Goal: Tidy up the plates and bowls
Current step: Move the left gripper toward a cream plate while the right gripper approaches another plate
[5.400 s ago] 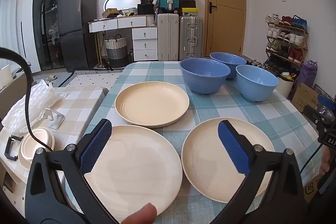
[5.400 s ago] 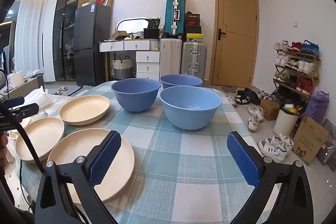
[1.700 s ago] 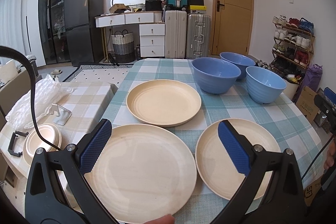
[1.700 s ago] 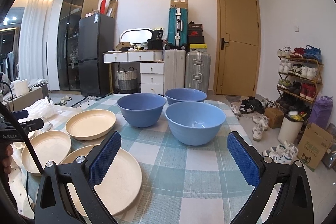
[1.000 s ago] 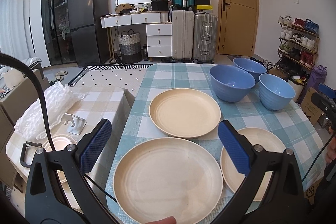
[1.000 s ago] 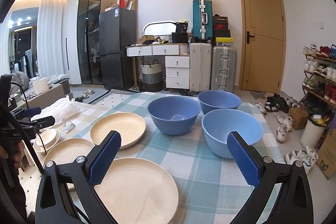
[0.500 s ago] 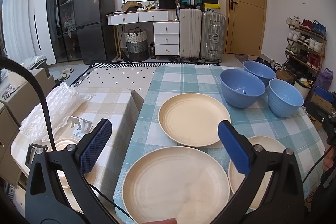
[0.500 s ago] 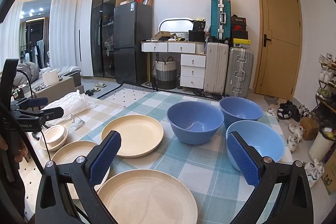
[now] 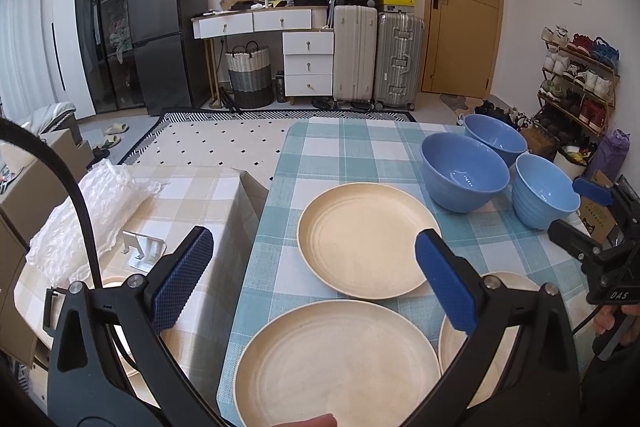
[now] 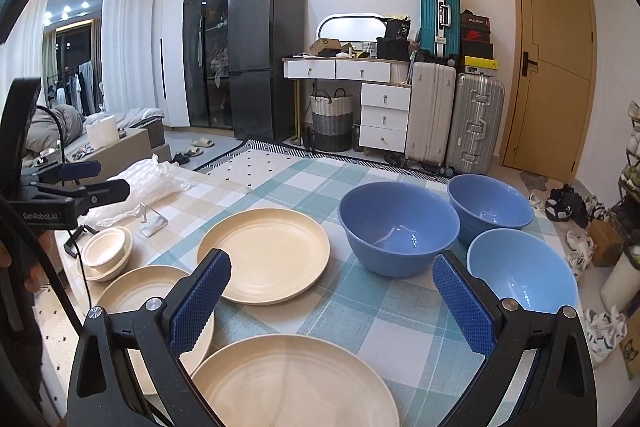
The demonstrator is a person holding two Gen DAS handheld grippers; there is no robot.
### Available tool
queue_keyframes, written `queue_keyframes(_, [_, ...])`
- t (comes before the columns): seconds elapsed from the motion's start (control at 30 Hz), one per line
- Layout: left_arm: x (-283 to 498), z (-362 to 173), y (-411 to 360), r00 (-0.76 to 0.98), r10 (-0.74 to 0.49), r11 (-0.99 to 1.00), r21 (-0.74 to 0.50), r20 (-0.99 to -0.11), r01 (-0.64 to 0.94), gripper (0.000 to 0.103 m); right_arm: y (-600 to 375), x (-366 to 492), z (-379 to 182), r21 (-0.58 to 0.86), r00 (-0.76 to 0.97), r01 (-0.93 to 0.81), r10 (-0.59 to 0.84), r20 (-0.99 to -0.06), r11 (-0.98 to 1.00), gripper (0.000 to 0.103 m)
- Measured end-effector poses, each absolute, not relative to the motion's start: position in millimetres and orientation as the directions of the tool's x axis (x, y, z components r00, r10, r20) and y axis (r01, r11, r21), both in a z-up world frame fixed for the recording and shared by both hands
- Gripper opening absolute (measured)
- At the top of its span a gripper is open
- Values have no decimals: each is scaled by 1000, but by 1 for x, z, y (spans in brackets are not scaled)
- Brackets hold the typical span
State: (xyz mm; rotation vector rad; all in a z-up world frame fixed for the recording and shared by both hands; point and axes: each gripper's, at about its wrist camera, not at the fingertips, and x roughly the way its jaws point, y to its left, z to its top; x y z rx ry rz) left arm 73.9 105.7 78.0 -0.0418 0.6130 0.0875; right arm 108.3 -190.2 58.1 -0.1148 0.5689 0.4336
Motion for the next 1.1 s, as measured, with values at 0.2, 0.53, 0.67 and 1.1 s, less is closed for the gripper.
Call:
queue_keyframes(0.2, [105, 71, 105, 793, 71, 996, 3, -605, -87, 101, -172, 134, 44, 39, 681, -475, 395, -617, 879, 103])
queue_keyframes(0.53, [149, 52, 113, 750, 60, 996, -7, -659, -86, 100, -154, 166, 20, 93, 592, -458, 381, -710, 884, 103])
queue_keyframes(0.67, [163, 43, 111, 736, 65, 997, 8, -674, -81, 100, -153, 175, 10, 102, 559, -436, 358, -748, 894, 103])
queue_keyframes(1.1, [203, 9, 104, 665, 80, 997, 61, -743, -52, 100, -148, 208, -9, 202, 446, -400, 383, -809, 894, 103])
